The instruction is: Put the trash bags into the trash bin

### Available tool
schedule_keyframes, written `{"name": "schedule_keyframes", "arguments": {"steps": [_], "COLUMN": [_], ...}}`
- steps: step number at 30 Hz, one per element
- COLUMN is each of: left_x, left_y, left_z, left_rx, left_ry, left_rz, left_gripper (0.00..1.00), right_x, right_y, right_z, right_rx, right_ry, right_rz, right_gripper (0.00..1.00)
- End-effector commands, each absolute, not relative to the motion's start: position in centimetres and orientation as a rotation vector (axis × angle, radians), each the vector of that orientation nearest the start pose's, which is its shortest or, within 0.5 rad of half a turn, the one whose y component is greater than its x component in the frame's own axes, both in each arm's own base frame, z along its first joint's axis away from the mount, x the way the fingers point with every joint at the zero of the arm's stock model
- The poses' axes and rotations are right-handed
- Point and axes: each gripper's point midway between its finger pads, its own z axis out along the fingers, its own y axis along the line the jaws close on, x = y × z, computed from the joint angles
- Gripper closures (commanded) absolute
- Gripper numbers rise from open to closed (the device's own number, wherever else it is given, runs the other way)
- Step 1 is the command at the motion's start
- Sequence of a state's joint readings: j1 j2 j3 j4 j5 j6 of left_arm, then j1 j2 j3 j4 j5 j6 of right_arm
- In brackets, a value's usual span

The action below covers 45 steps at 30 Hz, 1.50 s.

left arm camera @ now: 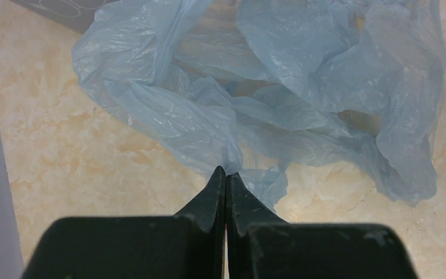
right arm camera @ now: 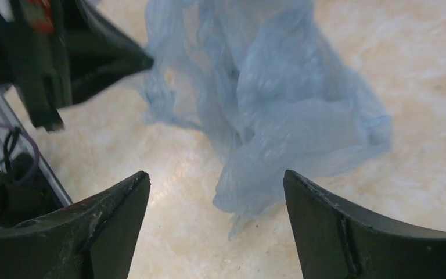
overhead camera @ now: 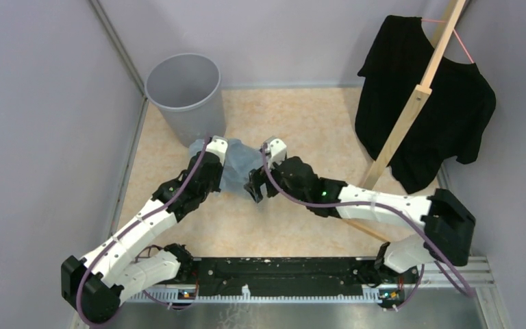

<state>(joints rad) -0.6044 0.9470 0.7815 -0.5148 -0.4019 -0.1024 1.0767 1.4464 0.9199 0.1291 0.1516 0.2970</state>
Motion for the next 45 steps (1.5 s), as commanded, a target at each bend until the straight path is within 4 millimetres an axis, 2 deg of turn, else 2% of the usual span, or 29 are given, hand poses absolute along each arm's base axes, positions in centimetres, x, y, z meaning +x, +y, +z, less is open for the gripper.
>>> {"name": "schedule_keyframes", "arguments": {"steps": [1,4,6,8,11,14,17,20,26,32,36,39,42,45], "left_x": [27.1,27.1,27.0,27.0,26.9,26.9,27.0,27.1,27.3,27.5,27.5,27.4,27.3,27.2], "left_y": [-10.9,-10.9,-10.8,-10.6,-10.3,-10.2,-10.3,-10.4,-10.2,-10.2,-10.1,-10.1,-10.1,-10.1], "left_z": [17.2,17.3,17.4,17.4,17.6,17.7,17.6,17.2,16.8,16.8,16.7,16.9,17.2,17.7], "left_rx": [0.324,0.32,0.318,0.309,0.291,0.286,0.297,0.306,0.309,0.312,0.317,0.313,0.308,0.3], "left_ry": [2.131,2.129,2.127,2.125,2.116,2.108,2.108,2.123,2.135,2.132,2.13,2.123,2.11,2.095], "left_rz": [0.026,0.026,0.028,0.033,0.038,0.04,0.044,0.049,0.075,0.083,0.09,0.084,0.073,0.059], "left_gripper": [1.0,1.0,1.0,1.0,1.0,1.0,1.0,1.0,1.0,1.0,1.0,1.0,1.0,1.0], "right_x": [25.6,28.5,31.1,34.0,37.4,39.0,39.5,39.8,40.2,40.5,40.4,40.8,41.2,41.4], "right_y": [35.8,35.6,35.4,34.6,33.3,33.1,34.2,35.1,33.1,33.9,34.6,33.7,33.5,34.1], "right_z": [24.3,26.5,26.9,26.3,23.3,19.6,15.6,12.6,7.8,5.9,4.8,3.6,2.6,2.6], "right_rx": [-0.424,-0.345,-0.268,-0.152,0.017,0.089,0.066,0.018,0.062,-0.015,-0.035,-0.017,-0.033,-0.068], "right_ry": [1.793,1.695,1.686,1.73,1.836,1.936,2.017,2.058,2.139,2.209,2.238,2.256,2.273,2.278], "right_rz": [0.664,0.599,0.511,0.44,0.402,0.39,0.352,0.341,0.323,0.485,0.507,0.424,0.377,0.386], "right_gripper": [0.11,0.08,0.08,0.08,0.09,0.09,0.09,0.08,0.1,0.34,0.35,0.36,0.49,0.65]}}
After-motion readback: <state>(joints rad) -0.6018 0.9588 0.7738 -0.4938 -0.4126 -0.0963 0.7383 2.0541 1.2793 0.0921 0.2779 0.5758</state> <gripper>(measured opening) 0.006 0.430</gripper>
